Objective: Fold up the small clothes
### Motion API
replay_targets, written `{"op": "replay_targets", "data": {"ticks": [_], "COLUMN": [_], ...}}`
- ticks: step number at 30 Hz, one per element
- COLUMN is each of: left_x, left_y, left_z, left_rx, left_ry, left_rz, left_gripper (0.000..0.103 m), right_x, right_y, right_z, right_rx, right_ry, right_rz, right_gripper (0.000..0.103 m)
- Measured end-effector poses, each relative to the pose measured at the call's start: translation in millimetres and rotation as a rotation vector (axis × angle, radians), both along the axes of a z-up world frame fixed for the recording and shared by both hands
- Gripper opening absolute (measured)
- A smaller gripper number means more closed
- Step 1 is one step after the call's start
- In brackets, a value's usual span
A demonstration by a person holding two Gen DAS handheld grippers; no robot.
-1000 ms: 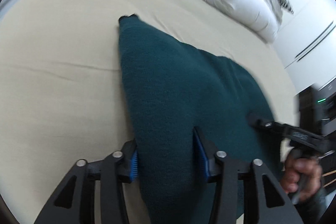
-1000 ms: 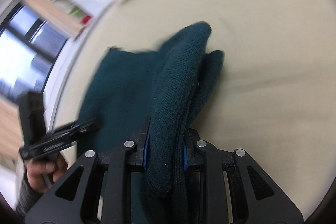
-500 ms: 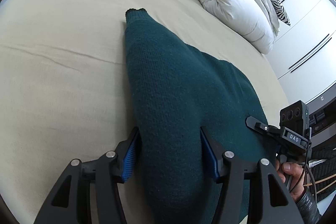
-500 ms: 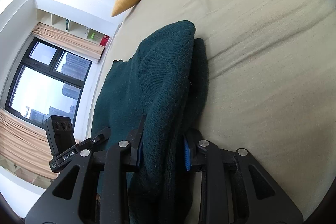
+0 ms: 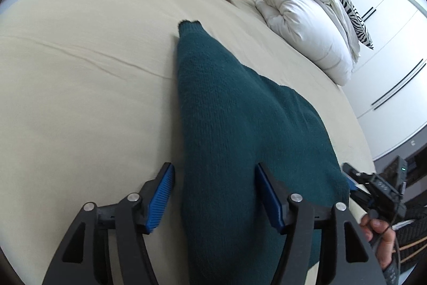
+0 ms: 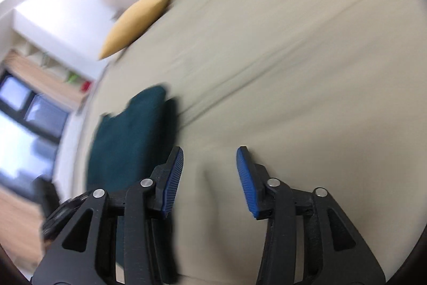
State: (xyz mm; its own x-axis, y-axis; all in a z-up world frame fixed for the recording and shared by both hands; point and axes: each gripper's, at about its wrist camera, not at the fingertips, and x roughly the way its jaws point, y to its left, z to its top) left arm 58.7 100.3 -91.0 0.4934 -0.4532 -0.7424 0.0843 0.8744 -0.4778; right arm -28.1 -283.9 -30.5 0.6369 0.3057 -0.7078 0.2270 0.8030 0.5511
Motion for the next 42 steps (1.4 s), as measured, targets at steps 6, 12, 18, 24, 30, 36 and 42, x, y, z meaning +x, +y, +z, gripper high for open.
{"op": "replay_targets", "data": {"ticks": [6,12,18,24,30,36,42], "left_x": [-39.4,-88.0,-144.6,-165.6,-152.5,-129.8,-117.1], "left_y": [11.7,15.8,-5.5,-14.6,-15.6,-16.4,-18.2], "left_z": [35.2,105.0,171.9,198.6,180.9,153.4,124.2], "left_rx": [0.114,0.309,0.488,0.476,0.482,0.49,0.494], "left_ry": [-0.105,-0.347,-0.632,-0.667,-0.557,-0.446,-0.355], "left_rz": [0.065,0.2,0.312,0.337,0.318,0.278,0.241], "left_gripper": [0.084,0.103,0.103,0.103,0.103,0.103,0.103], "right_x": [-46.1,-82.2,-125.1,-150.3,-158.6,-145.3,-122.6], "right_y": [4.7,62.6,104.3,119.4,124.7,132.0,140.0], "right_z": [45.6,116.6,175.5,216.3,239.4,227.8,190.0], "right_rx": [-0.072,-0.329,-0.503,-0.533,-0.531,-0.515,-0.558], "right_ry": [-0.117,-0.302,-0.488,-0.552,-0.494,-0.364,-0.283], "right_rz": [-0.09,-0.027,-0.09,-0.108,-0.065,-0.029,0.022], "right_gripper": [0.042,0.076,0.103,0.103,0.103,0.103,0.103]}}
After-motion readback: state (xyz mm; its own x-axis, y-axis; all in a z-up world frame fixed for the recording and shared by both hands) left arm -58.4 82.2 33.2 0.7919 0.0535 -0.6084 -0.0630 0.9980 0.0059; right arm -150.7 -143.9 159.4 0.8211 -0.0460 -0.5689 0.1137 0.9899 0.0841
